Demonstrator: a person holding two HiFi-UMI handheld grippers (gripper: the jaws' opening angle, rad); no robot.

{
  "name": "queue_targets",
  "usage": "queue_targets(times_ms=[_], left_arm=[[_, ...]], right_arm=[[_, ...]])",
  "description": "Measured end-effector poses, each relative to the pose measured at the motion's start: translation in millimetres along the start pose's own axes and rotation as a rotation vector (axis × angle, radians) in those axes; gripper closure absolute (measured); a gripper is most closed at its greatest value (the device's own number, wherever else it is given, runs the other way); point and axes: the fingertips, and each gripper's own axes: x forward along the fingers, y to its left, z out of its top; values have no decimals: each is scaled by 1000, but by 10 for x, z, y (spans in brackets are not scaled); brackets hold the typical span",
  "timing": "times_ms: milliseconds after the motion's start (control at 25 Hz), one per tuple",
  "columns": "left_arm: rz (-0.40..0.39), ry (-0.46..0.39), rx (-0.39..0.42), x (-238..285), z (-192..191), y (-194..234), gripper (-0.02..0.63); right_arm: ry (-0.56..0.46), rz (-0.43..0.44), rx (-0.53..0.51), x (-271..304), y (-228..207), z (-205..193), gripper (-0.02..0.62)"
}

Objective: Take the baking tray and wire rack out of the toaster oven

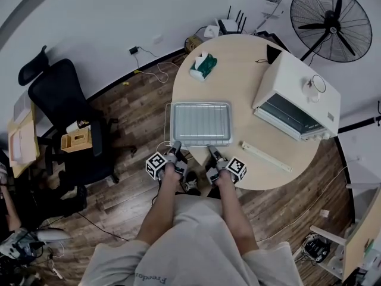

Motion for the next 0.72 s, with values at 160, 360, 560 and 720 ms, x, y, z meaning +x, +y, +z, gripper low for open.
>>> queue_targets(times_ms=[160, 360, 560, 720], left_arm=[[21, 19, 31, 10, -32, 15, 534], [73, 48, 80, 14, -79, 54, 534], [103, 61, 122, 21, -101, 86, 465], [105, 52, 144, 56, -124, 81, 436]], right_arm=[[-11, 7, -4, -28, -15, 31, 557], [-21, 12, -5, -68, -2, 51, 557], [-38, 5, -11, -153, 14, 57, 557], [-56, 12, -15, -247, -3, 90, 557]])
